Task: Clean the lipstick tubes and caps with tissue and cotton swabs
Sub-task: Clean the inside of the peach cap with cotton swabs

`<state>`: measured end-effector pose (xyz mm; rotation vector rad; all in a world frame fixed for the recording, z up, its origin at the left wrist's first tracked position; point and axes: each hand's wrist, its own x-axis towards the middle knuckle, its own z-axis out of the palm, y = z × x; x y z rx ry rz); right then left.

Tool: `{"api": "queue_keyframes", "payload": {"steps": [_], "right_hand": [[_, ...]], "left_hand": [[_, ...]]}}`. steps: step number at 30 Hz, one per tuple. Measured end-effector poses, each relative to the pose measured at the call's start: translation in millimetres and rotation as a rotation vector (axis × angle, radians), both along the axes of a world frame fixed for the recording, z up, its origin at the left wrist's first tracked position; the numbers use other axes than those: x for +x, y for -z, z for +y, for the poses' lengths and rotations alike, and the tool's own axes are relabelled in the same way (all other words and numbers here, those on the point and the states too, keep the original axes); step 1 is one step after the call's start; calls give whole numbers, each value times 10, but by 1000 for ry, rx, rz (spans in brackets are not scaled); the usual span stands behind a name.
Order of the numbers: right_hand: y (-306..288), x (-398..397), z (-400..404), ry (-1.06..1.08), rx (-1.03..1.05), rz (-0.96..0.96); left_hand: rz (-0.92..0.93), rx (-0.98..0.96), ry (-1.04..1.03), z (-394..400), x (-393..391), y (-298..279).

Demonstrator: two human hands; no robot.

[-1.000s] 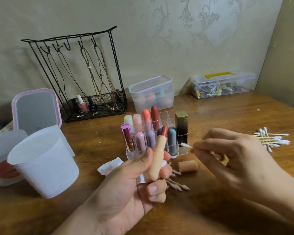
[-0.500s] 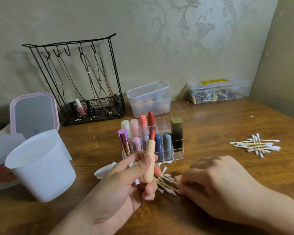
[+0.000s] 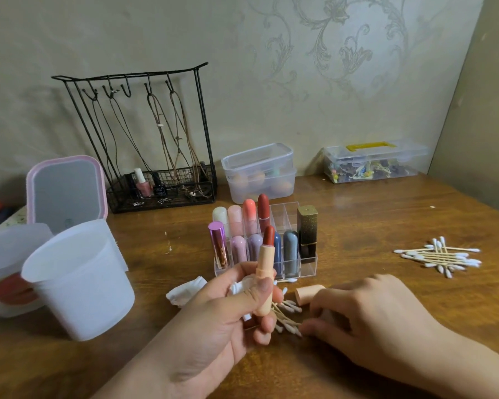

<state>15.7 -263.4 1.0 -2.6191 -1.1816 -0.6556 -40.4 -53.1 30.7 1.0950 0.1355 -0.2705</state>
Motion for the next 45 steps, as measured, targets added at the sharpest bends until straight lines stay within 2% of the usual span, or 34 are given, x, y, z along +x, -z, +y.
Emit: {"api": "queue_keyframes", "payload": {"steps": [6,9,15,23,26,30,36,41,45], "right_hand": [[-175,53,-130,-47,287,170],[-229,61,-174,-94,352,188],[-250,46,-73,-257,209,4],[-623,57,178,-327,284,-214],[-768,97,248,-237,351,-143],[-761,167,371,-131,402,-97],[-716,135,708,-127,234,-98],[-715,113,907,-127,219,-74],[-707,104,972,-115,209,-68]], "left_hand": [[-8,-60,-19,10,-22,-2],[-61,-90,-11,20,-27,-35],[-166,-187,-106,92,-1,-154],[-225,-224,-254,232,39,-204],[-215,-265,-264,359,75,-267],[-241,-197,-286,490,146,-274],[-257,-114,-359,526,176,-246],[-273,-10,-462,552,200,-235],[-207,-9,-528,559,219,-232]]}}
